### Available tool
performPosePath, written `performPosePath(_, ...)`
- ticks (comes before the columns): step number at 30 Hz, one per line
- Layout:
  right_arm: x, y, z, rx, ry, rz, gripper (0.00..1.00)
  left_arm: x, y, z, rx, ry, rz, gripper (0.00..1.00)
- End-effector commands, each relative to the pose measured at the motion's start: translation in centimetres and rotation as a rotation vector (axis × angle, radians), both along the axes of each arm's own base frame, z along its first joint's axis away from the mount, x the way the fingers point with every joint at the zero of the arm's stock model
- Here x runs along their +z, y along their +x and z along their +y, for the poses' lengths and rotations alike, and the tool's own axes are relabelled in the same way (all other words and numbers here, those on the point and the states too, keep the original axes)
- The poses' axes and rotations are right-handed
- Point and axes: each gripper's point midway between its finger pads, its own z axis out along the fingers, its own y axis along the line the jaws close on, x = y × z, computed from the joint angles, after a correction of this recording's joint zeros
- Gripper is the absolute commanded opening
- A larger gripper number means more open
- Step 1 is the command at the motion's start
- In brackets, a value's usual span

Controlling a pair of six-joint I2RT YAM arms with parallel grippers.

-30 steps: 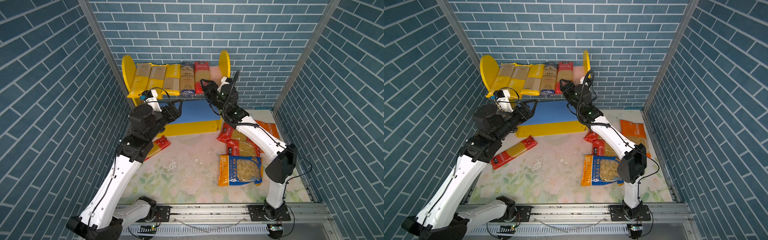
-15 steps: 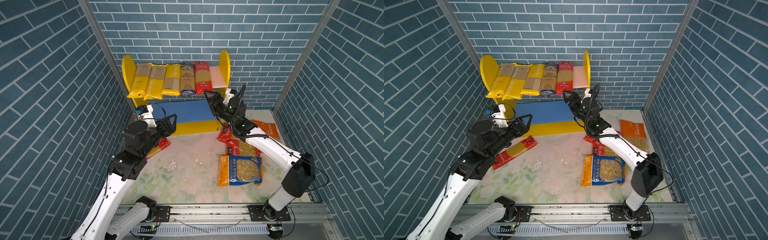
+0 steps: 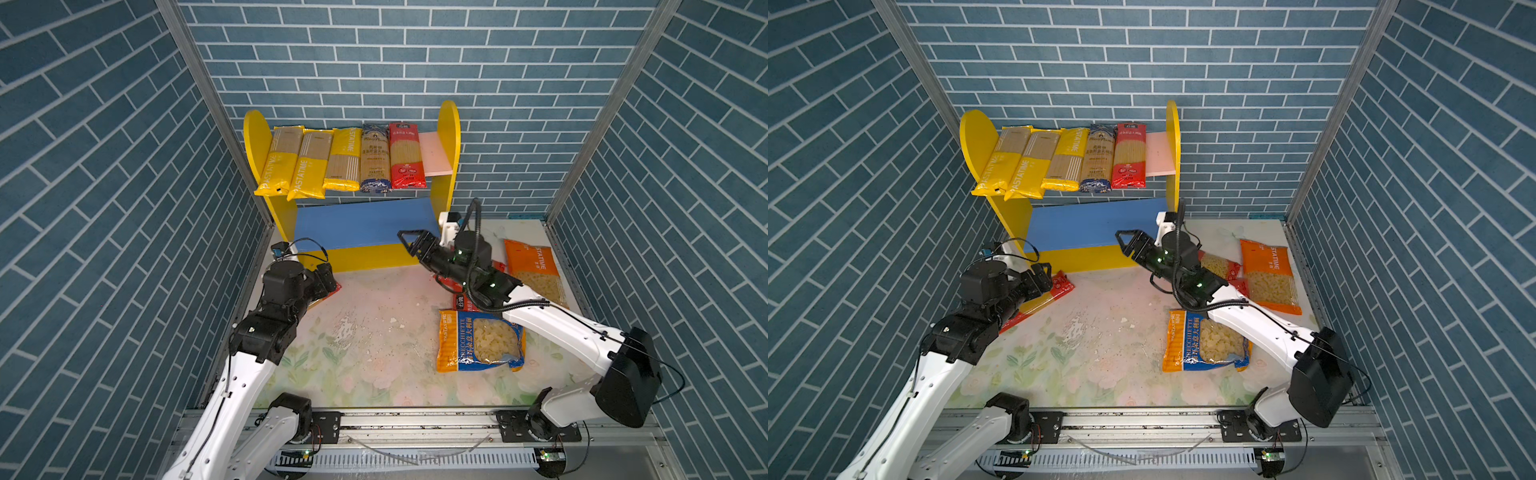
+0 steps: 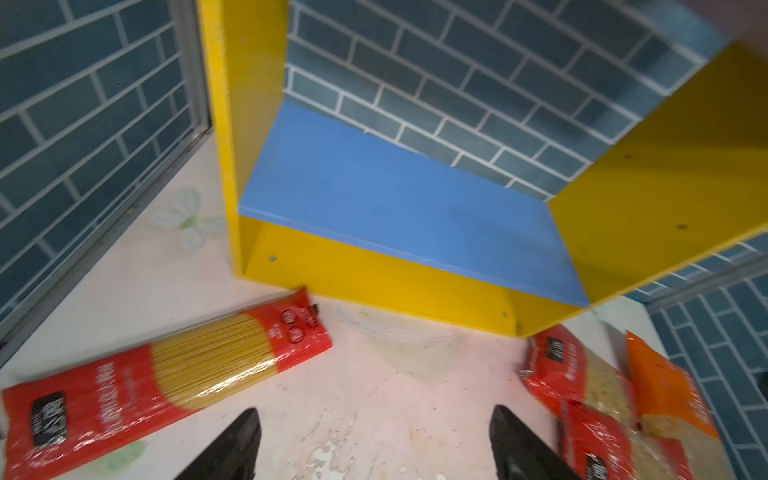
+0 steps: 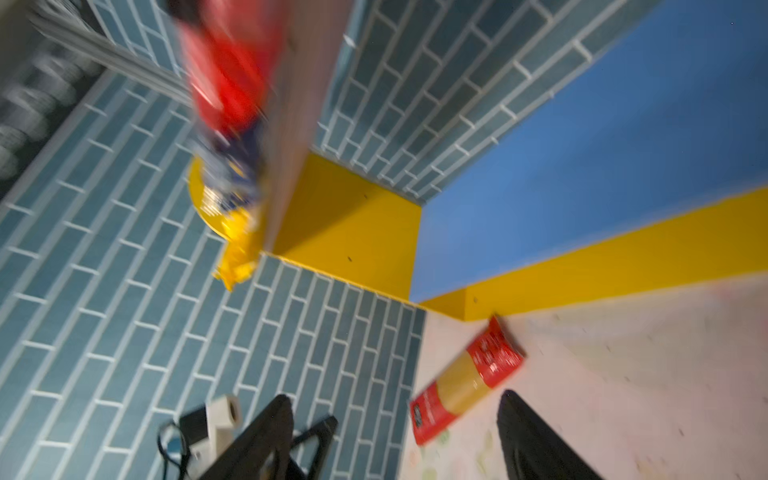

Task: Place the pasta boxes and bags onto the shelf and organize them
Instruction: 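Release the red pack and lower both grippers to the next red spaghetti pack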

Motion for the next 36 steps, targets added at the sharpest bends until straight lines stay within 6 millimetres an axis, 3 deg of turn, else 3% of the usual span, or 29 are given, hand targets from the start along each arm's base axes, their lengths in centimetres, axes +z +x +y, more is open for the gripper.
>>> performPosePath(1,-7.6,-2.7,1.9,0.093,-0.168,0.093,0.75,-3.6,0.5,2.6,0.043,-0.050,0.105,0.87)
performPosePath(5,-12.9,-4.5,4.1,0.153,-0.226,0.181,0.73,-5.9,1.4,5.7,0.131,-0.097,0.159,0.87)
performPosePath(9,-15.4,-5.5,5.7,0.203,-0.239,0.236,0.70,-8.0,2.5,9.2,0.237,-0.139,0.188,0.87)
performPosePath(14,-15.5,-5.8,5.8,0.215,-0.237,0.236,0.69,-11.0,4.6,11.3,0.318,-0.259,0.191,0.87)
performPosePath(20,-16.0,-6.2,4.6,0.199,-0.246,0.234,0.68,-14.7,8.2,13.3,0.369,-0.315,0.254,0.86)
performPosePath(23,-16.2,-6.4,4.0,0.186,-0.249,0.235,0.68,-16.3,9.0,14.5,0.398,-0.313,0.275,0.87)
performPosePath(28,-16.2,-6.2,3.7,0.169,-0.261,0.236,0.68,-20.1,8.2,13.8,0.432,-0.441,0.306,0.85)
performPosePath(32,-15.9,-5.9,4.2,0.171,-0.249,0.232,0.68,-21.8,6.5,11.8,0.438,-0.490,0.325,0.84)
performPosePath(33,-16.0,-5.9,4.2,0.169,-0.248,0.236,0.68,-23.0,5.1,11.1,0.449,-0.502,0.358,0.84)
performPosePath(36,-16.4,-5.9,4.3,0.168,-0.254,0.245,0.67,-23.8,3.7,9.6,0.457,-0.532,0.367,0.84)
